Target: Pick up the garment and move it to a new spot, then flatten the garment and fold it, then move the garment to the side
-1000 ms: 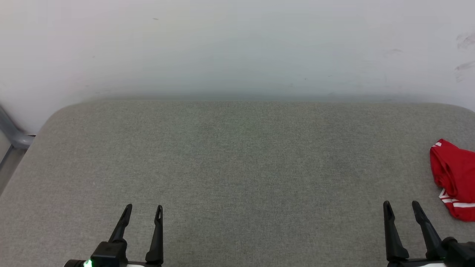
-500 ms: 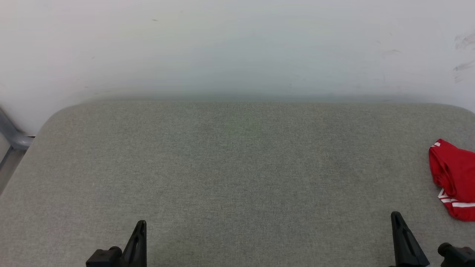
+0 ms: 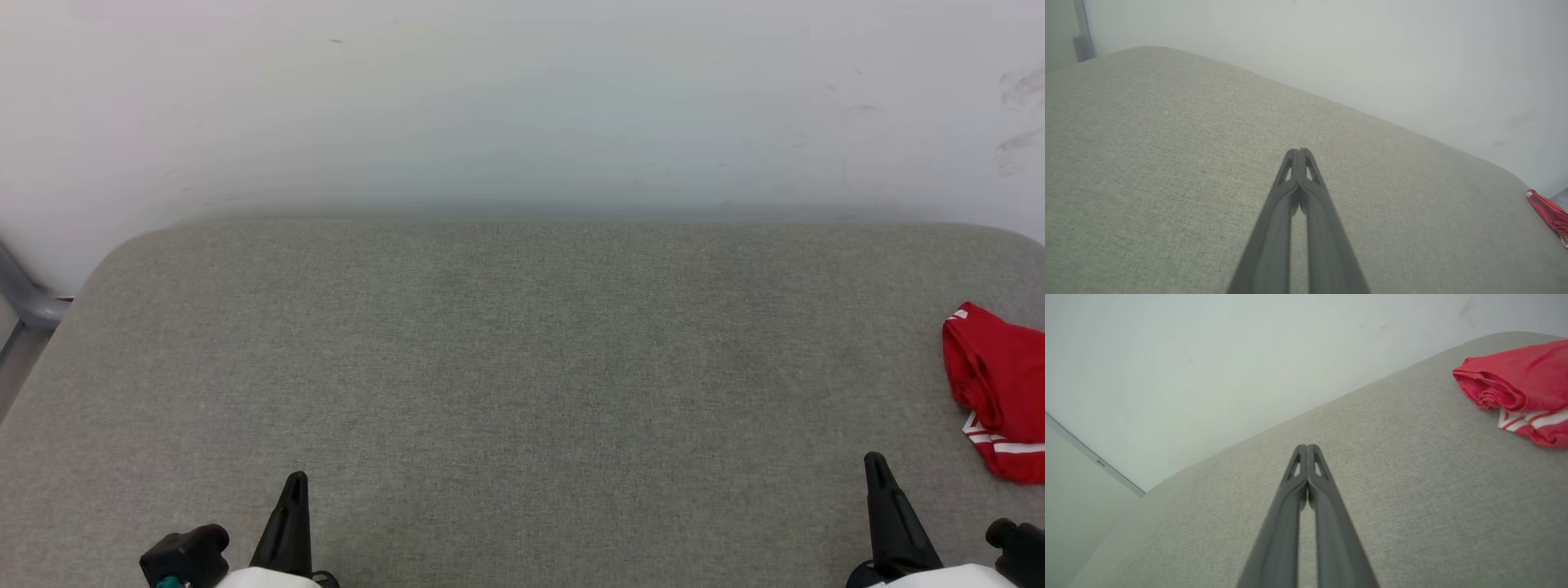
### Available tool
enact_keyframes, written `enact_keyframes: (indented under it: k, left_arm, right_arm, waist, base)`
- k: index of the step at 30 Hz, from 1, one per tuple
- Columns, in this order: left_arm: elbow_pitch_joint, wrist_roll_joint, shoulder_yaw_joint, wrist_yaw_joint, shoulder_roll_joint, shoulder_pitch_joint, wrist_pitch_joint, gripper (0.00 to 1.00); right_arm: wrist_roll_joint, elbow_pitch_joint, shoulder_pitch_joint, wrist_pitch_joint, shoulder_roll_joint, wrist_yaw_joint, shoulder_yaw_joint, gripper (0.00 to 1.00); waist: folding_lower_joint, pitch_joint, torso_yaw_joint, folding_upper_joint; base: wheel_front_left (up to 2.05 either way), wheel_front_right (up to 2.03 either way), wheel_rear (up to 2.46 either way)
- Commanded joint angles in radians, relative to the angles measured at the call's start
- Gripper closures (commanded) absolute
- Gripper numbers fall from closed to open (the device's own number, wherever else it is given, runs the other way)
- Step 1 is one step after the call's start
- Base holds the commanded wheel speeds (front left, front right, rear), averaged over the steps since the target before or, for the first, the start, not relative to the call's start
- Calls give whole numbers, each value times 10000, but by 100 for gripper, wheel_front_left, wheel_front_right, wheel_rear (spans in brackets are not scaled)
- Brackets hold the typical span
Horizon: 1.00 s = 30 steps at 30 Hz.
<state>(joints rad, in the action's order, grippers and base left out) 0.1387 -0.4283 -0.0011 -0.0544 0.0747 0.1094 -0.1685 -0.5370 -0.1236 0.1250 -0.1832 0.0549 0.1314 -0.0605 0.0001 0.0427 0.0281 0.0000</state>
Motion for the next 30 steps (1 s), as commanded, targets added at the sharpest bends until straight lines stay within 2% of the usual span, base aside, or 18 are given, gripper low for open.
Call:
enact_keyframes:
  k: [1, 30]
  left_arm:
    - [-79, -391, 62, -64, -15, -311, 73, 100]
    - [344, -4762, 484, -349, -94, -1068, 1128, 100]
  right_arm:
    - [-394, 95, -315, 74, 81, -2, -15, 100]
    - [-4454, -392, -1109, 1082, 137, -4, -94, 100]
  waist:
    - [0, -5, -3, 0]
    - [0, -131, -80, 0]
  base:
    - [0, 0, 0]
    - [0, 0, 0]
